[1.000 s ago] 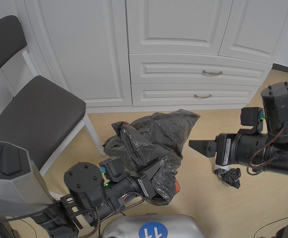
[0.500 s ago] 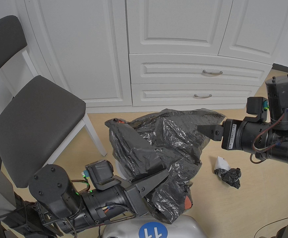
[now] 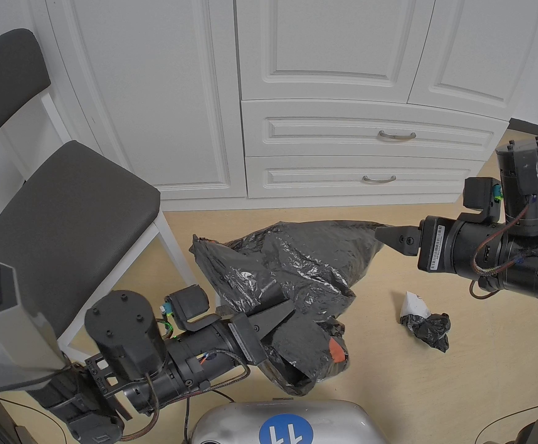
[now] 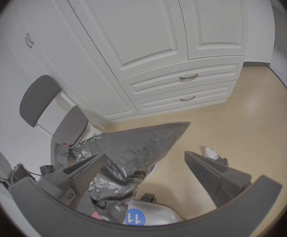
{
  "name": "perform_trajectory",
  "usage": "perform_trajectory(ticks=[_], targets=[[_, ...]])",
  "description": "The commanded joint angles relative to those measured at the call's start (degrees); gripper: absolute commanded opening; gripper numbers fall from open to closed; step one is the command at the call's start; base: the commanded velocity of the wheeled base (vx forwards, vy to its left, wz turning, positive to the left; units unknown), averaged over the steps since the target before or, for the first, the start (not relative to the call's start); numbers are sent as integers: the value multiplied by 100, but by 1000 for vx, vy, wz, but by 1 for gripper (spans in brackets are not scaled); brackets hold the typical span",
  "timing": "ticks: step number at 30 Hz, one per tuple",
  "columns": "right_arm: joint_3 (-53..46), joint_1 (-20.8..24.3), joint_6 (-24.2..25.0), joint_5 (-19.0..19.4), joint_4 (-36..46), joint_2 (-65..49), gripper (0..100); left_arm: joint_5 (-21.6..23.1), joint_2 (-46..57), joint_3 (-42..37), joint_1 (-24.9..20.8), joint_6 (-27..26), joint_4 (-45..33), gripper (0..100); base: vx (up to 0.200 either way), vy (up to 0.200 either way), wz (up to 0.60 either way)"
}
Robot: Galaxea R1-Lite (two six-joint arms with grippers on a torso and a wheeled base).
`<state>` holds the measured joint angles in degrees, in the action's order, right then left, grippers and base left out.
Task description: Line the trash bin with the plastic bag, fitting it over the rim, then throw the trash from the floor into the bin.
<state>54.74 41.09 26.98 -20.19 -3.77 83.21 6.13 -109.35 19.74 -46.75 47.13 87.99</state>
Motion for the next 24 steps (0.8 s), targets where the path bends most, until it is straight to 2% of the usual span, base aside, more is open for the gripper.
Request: perform_trajectory(ticks=[1, 3, 4, 13, 15, 18, 24], targets=[[-7, -66, -8, 6, -1, 28, 100, 11, -754, 215, 404, 7, 7, 0, 0, 0, 0], [11, -75, 0, 6, -1, 28, 100, 11, -772, 232, 439, 7, 7, 0, 0, 0, 0], [20, -93, 0, 6, -1, 28, 0, 11, -746, 232, 448, 7, 7, 0, 0, 0, 0], [116, -321, 18, 103, -10, 292, 0, 37, -447, 180, 658, -2, -1, 0, 0, 0, 0], [169, -409, 44, 103, -10, 433, 0, 134, -447, 118, 755, -81, -1, 0, 0, 0, 0], [222, -585, 71, 112, -98, 696, 0, 512, -377, -110, 878, -292, -1, 0, 0, 0, 0], [222, -849, 80, 226, -827, 1250, 0, 960, -271, -409, 1116, -731, -10, 0, 0, 0, 0]])
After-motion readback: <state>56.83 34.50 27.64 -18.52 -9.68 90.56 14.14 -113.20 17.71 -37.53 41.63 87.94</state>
